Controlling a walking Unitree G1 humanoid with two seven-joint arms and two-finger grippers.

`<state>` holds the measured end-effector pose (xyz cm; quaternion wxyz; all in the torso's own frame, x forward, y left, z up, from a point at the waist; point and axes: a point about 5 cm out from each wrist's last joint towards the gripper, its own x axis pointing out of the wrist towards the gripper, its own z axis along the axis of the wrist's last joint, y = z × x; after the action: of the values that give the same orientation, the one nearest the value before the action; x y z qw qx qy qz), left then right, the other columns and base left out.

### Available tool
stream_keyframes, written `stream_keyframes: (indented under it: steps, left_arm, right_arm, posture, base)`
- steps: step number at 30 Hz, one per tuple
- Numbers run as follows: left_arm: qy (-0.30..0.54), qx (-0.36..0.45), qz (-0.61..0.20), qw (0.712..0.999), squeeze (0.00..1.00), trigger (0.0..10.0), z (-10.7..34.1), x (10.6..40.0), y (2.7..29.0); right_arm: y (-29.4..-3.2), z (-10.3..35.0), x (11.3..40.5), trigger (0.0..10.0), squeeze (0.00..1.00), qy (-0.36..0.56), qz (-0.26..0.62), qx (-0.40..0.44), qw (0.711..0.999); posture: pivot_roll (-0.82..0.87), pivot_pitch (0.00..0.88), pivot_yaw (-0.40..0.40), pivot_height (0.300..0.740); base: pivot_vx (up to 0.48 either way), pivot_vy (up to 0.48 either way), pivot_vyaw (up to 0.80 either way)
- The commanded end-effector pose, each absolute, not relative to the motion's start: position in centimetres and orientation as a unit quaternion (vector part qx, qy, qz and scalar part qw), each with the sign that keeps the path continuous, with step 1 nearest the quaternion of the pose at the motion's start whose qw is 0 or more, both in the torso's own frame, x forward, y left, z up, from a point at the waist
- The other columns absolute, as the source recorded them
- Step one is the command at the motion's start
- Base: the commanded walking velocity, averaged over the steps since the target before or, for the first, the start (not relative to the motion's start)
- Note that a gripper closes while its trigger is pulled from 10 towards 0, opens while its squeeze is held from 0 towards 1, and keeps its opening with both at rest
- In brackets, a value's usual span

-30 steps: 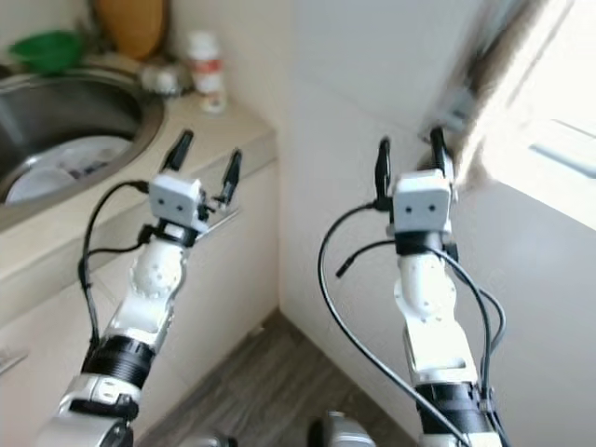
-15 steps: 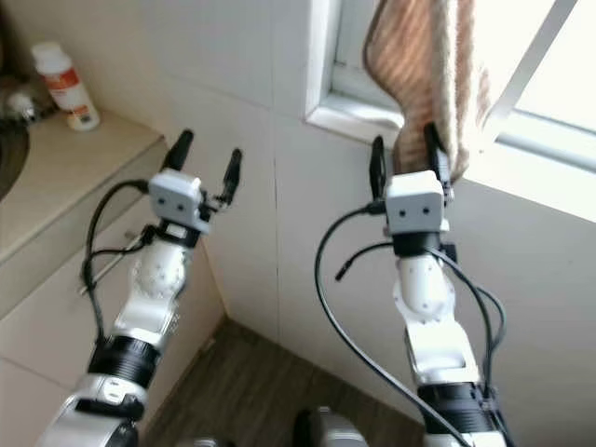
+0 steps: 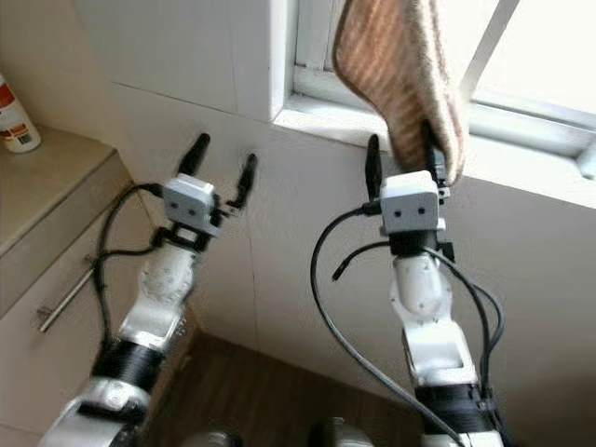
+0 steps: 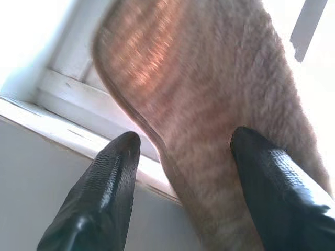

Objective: Kitchen organization

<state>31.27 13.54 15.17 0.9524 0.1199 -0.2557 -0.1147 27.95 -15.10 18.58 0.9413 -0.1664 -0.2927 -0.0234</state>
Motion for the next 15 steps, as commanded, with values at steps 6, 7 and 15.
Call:
stream_keyframes:
  steps: [6,7,15]
  left_arm:
    - [-0.259,0.110,-0.135,0.950,0.00,10.0,15.48,31.32,12.26]
    - [-0.259,0.110,-0.135,0.950,0.00,10.0,15.51,31.35,12.29]
    - [-0.261,0.110,-0.136,0.949,0.00,10.0,15.61,31.38,12.35]
  right_arm:
    - [-15.84,18.49,28.15,10.0,0.00,-0.284,-0.040,-0.178,0.941]
    - [-15.83,18.49,28.18,10.0,0.00,-0.284,-0.041,-0.178,0.941]
    - [-15.73,18.53,28.19,10.0,0.00,-0.287,-0.043,-0.179,0.940]
  posture:
    - [0.07,0.000,-0.041,0.740]
    - [0.07,0.000,-0.040,0.740]
    - [0.07,0.000,-0.039,0.740]
  base:
    - [-0.067,0.000,0.00]
    - [-0.480,0.000,0.00]
    - [-0.480,0.000,0.00]
